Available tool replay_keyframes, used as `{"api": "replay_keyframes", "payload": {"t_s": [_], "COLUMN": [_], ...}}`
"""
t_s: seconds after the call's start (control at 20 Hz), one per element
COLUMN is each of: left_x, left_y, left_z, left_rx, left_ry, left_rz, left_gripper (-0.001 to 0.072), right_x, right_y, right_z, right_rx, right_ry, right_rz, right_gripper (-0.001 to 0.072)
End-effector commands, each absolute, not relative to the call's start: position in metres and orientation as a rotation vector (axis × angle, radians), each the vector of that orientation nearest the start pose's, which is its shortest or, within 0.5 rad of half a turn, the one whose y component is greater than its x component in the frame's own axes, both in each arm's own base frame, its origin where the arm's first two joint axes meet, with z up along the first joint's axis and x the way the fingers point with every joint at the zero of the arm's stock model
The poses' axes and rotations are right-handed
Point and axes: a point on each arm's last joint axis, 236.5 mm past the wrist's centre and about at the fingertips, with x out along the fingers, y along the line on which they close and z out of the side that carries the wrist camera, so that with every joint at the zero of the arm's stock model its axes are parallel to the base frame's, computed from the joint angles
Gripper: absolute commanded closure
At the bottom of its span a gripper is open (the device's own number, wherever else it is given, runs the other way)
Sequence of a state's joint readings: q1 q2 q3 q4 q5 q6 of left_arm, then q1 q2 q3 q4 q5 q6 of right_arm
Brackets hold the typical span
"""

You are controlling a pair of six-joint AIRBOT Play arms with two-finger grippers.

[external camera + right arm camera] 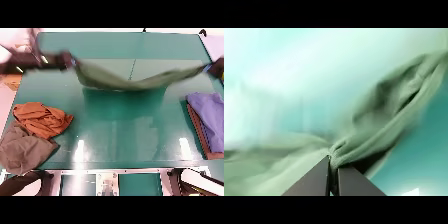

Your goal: Fold the shirts.

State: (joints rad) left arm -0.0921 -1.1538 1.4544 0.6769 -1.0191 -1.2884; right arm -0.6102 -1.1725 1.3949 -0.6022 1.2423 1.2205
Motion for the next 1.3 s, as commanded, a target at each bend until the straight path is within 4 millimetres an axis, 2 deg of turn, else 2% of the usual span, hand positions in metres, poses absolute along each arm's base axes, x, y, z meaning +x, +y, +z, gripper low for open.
{"api": "replay_keyframes", "payload": {"t_s": [0.0, 0.05, 0.1, 0.15, 0.25, 0.35, 0.4, 0.45, 0.55, 0.65, 0.75, 0.9, 1.0, 1.15, 1.25], "left_x": [0.344, 0.321, 0.300, 0.280, 0.254, 0.253, 0.262, 0.269, 0.284, 0.310, 0.343, 0.407, 0.449, 0.512, 0.547], "left_y": [-0.191, -0.189, -0.187, -0.183, -0.174, -0.153, -0.142, -0.132, -0.118, -0.112, -0.108, -0.114, -0.128, -0.152, -0.154], "left_z": [0.450, 0.487, 0.513, 0.535, 0.556, 0.549, 0.539, 0.528, 0.502, 0.465, 0.413, 0.310, 0.239, 0.133, 0.071], "left_rx": [-0.295, -0.262, -0.232, -0.205, -0.181, -0.153, -0.141, -0.131, -0.104, -0.100, -0.102, -0.134, -0.162, -0.205, -0.232], "left_ry": [0.209, 0.126, 0.064, 0.011, -0.055, -0.037, -0.002, 0.042, 0.130, 0.228, 0.362, 0.604, 0.734, 0.857, 0.903], "left_rz": [-0.810, -0.823, -0.827, -0.822, -0.789, -0.678, -0.613, -0.558, -0.485, -0.440, -0.404, -0.389, -0.422, -0.493, -0.474], "left_gripper": [0.0682, 0.0681, 0.0682, 0.0681, 0.0681, 0.0681, 0.0681, 0.0681, 0.0681, 0.0681, 0.0681, 0.0681, 0.0681, 0.0681, 0.0681], "right_x": [0.360, 0.334, 0.305, 0.278, 0.240, 0.223, 0.223, 0.226, 0.247, 0.277, 0.319, 0.392, 0.434, 0.486, 0.513], "right_y": [-0.051, -0.046, -0.038, -0.028, -0.011, -0.004, -0.006, -0.009, -0.023, -0.040, -0.049, -0.056, -0.068, -0.085, -0.092], "right_z": [0.426, 0.472, 0.515, 0.549, 0.590, 0.606, 0.606, 0.602, 0.581, 0.548, 0.495, 0.383, 0.299, 0.182, 0.112], "right_rx": [0.384, 0.314, 0.253, 0.196, 0.090, 0.040, 0.035, 0.031, 0.083, 0.168, 0.261, 0.395, 0.483, 0.588, 0.640], "right_ry": [0.142, 0.020, -0.099, -0.198, -0.328, -0.382, -0.381, -0.364, -0.289, -0.200, -0.072, 0.163, 0.301, 0.464, 0.567], "right_rz": [0.201, 0.164, 0.125, 0.090, 0.034, 0.003, -0.006, -0.015, -0.006, 0.018, 0.072, 0.136, 0.107, 0.039, 0.004], "right_gripper": [0.0692, 0.0692, 0.0692, 0.0692, 0.0692, 0.0692, 0.0692, 0.0692, 0.0691, 0.0691, 0.0692, 0.0691, 0.0692, 0.0692, 0.0692]}}
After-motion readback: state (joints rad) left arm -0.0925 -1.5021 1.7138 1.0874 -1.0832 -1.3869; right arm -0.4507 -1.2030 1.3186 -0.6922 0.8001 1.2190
